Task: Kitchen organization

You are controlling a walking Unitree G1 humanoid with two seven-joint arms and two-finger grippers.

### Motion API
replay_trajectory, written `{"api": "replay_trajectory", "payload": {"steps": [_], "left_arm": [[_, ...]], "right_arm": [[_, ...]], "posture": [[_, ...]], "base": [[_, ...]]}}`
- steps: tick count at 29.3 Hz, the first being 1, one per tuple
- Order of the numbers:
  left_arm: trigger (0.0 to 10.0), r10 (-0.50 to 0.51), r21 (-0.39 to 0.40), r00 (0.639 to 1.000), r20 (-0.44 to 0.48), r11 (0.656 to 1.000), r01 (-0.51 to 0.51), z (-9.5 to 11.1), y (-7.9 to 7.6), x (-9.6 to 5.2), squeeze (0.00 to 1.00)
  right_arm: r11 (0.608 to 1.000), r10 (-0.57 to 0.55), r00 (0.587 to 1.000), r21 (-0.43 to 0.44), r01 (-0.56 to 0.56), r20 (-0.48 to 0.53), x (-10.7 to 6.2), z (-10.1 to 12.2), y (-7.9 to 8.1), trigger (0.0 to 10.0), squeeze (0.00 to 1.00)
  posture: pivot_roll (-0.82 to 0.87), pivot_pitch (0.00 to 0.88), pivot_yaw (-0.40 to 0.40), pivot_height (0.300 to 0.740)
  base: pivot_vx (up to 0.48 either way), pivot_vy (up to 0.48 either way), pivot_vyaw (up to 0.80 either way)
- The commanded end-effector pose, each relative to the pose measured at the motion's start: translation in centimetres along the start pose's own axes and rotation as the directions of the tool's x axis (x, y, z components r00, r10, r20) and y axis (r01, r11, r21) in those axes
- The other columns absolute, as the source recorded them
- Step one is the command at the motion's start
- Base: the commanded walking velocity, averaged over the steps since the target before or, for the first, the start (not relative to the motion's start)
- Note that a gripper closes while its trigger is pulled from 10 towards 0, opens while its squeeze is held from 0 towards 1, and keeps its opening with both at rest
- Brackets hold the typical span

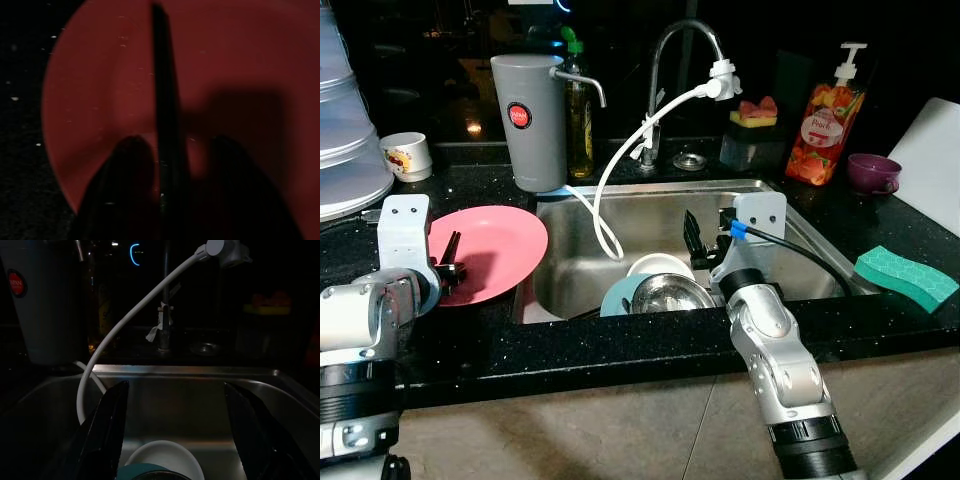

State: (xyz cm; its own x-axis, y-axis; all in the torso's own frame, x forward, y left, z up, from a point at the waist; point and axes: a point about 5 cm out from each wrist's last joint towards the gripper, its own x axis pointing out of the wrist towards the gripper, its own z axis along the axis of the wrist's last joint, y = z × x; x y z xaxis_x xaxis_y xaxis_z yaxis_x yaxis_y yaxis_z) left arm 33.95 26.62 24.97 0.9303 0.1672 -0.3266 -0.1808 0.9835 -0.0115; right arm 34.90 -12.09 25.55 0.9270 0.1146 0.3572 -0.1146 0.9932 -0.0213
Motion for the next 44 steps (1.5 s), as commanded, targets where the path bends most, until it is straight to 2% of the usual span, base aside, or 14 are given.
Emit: {"api": "replay_trajectory", "payload": {"steps": [1,11,16,17,21,25,26,30,31,33,36,41,42,44], "left_arm": [[0.0,0.011,0.004,0.997,-0.08,1.0,-0.01,-1.9,0.0,0.4,0.0],[0.0,0.042,-0.001,0.998,-0.051,0.999,-0.042,-1.3,0.2,0.5,0.0],[0.0,0.047,0.006,0.998,0.047,0.999,-0.047,0.3,0.2,0.5,0.0],[10.0,0.038,0.027,0.986,0.164,0.999,-0.043,1.9,-0.2,0.0,0.0],[10.0,-0.06,0.08,0.947,0.317,0.996,0.036,4.1,-1.7,-1.3,0.0],[10.0,-0.172,0.114,0.909,0.38,0.984,0.139,5.0,-3.1,-2.4,0.0],[10.0,-0.337,0.179,0.843,0.419,0.941,0.287,5.5,-5.2,-3.7,0.0],[10.0,-0.527,0.27,0.724,0.444,0.85,0.453,5.5,-7.7,-5.1,0.0],[10.0,-0.527,0.27,0.724,0.444,0.85,0.453,5.5,-7.7,-5.1,0.0],[10.0,-0.624,0.306,0.65,0.435,0.781,0.545,5.2,-8.9,-5.8,0.0],[10.0,-0.672,0.33,0.61,0.419,0.739,0.587,4.9,-9.5,-6.2,0.0],[10.0,-0.796,0.392,0.478,0.372,0.601,0.696,4.1,-11.3,-7.7,0.0],[10.0,-0.796,0.392,0.478,0.372,0.601,0.696,4.1,-11.3,-7.7,0.0],[10.0,-0.837,0.408,0.408,0.366,0.538,0.737,4.0,-12.0,-8.4,0.0]], "right_arm": [[1.0,-0.005,1.0,0.003,0.005,-0.007,-0.2,-0.1,-0.1,10.0,0.0],[1.0,-0.008,1.0,0.004,0.008,-0.007,-0.2,-0.1,-0.2,10.0,0.0],[1.0,-0.01,1.0,0.004,0.01,-0.008,-0.1,-0.1,-0.2,10.0,0.0],[1.0,-0.012,1.0,0.007,0.012,-0.006,-0.1,-0.1,-0.3,10.0,0.0],[1.0,-0.003,1.0,0.027,0.002,0.01,0.0,0.5,-0.2,10.0,0.0],[0.996,0.019,0.999,0.082,-0.022,0.034,0.1,1.3,0.2,10.0,0.0],[0.966,0.09,0.992,0.234,-0.109,0.089,0.1,3.1,1.0,10.0,0.0],[0.874,0.237,0.951,0.384,-0.298,0.198,-0.4,5.8,2.8,10.0,0.0],[0.874,0.237,0.951,0.384,-0.298,0.198,-0.4,5.8,2.8,10.0,0.0],[0.821,0.315,0.92,0.419,-0.387,0.232,-1.0,6.5,3.6,10.0,0.0],[0.795,0.355,0.902,0.428,-0.429,0.244,-1.3,6.7,4.0,10.0,0.0],[0.72,0.505,0.826,0.405,-0.563,0.252,-2.9,6.7,5.5,10.0,0.0],[0.72,0.505,0.826,0.405,-0.563,0.252,-2.9,6.7,5.5,10.0,0.0],[0.69,0.564,0.792,0.394,-0.607,0.234,-3.5,6.5,6.2,10.0,0.0]], "posture": [[0.04,0.09,-0.022,0.74],[0.04,0.09,-0.022,0.74],[0.04,0.093,-0.023,0.74],[0.04,0.093,-0.023,0.74],[0.03,0.1,-0.023,0.74],[0.03,0.1,-0.023,0.74],[0.03,0.102,-0.021,0.74],[0.03,0.099,-0.018,0.74],[0.03,0.099,-0.018,0.74],[0.02,0.097,-0.019,0.74],[0.02,0.097,-0.019,0.74],[0.02,0.097,-0.018,0.74],[0.02,0.097,-0.018,0.74],[0.01,0.098,-0.02,0.74]], "base": [[0.0,0.0,0.0],[0.0,0.0,0.0],[0.0,0.0,0.0],[0.0,0.0,0.0],[0.0,0.0,0.0],[0.0,0.0,0.0],[0.0,0.0,0.0],[0.0,0.0,0.0],[0.0,0.0,0.0],[0.0,0.0,0.0],[0.0,0.0,0.0],[0.0,0.0,0.0],[0.0,0.0,0.0],[0.0,0.0,0.0]]}}
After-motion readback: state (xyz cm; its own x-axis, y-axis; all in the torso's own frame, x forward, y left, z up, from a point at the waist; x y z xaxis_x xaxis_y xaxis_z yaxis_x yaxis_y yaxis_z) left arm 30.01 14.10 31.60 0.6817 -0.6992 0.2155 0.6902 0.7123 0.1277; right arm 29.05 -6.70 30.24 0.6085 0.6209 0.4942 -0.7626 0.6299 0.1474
